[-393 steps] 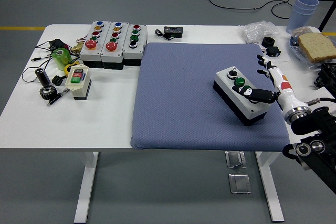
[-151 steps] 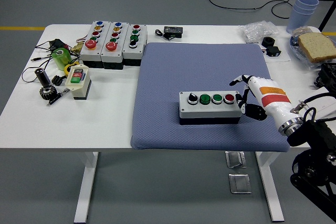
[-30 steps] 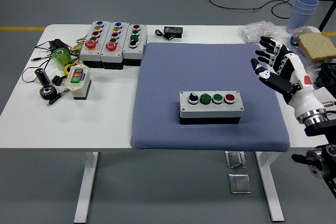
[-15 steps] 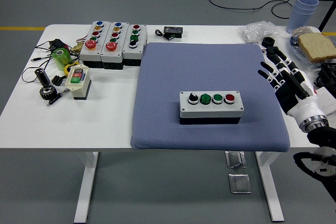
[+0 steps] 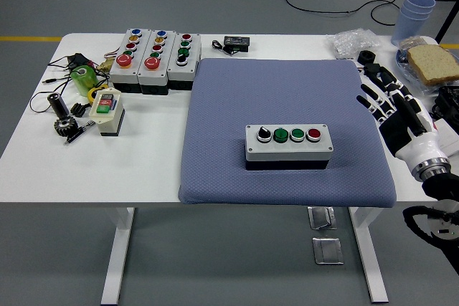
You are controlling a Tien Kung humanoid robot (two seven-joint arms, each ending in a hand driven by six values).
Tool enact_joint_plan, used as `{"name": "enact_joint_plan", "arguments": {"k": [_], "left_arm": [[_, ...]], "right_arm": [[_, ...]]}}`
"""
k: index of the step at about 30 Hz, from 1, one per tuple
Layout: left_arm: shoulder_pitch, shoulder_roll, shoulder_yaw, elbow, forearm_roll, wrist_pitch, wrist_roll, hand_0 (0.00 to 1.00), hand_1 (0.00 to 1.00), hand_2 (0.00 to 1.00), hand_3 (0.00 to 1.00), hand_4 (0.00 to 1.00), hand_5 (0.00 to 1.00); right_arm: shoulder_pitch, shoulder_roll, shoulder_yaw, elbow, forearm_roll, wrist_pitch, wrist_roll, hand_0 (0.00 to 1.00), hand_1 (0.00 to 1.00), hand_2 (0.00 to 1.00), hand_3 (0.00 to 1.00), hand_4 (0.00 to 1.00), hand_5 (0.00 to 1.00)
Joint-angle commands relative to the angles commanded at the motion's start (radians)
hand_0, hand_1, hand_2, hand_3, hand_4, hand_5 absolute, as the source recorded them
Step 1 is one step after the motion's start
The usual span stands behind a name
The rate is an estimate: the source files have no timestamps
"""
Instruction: Pick up the button,place it on the desk,press the button,press the button
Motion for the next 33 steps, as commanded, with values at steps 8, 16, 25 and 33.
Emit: {"name": "enact_joint_plan", "arguments": {"k": [8,16,25,33], "left_arm": [[-0.003,0.003,-0.011,0.000,0.000,0.000,0.001,0.651,0.639,0.655,0.558,0.324,0.840],[-0.004,0.005,-0.013,0.000,0.000,0.000,0.001,0.652,0.638,0.653,0.557,0.328,0.846],[-0.005,0.004,-0.012,0.000,-0.002,-0.002,-0.001,0.652,0.638,0.652,0.557,0.329,0.851],[-0.007,0.004,-0.009,0.000,-0.004,0.000,-0.002,0.651,0.639,0.652,0.557,0.329,0.851]], "right_arm": [[0.001,0.008,0.003,0.000,0.032,-0.011,0.015,0.803,0.737,0.786,0.783,0.734,0.343],[-0.001,0.013,0.005,0.001,0.046,-0.032,0.042,0.802,0.734,0.778,0.773,0.733,0.368],[-0.001,0.016,0.005,-0.001,0.059,-0.028,0.057,0.798,0.730,0.777,0.760,0.730,0.403],[-0.005,0.019,0.010,-0.002,0.088,-0.015,0.087,0.792,0.723,0.770,0.748,0.731,0.463]]}}
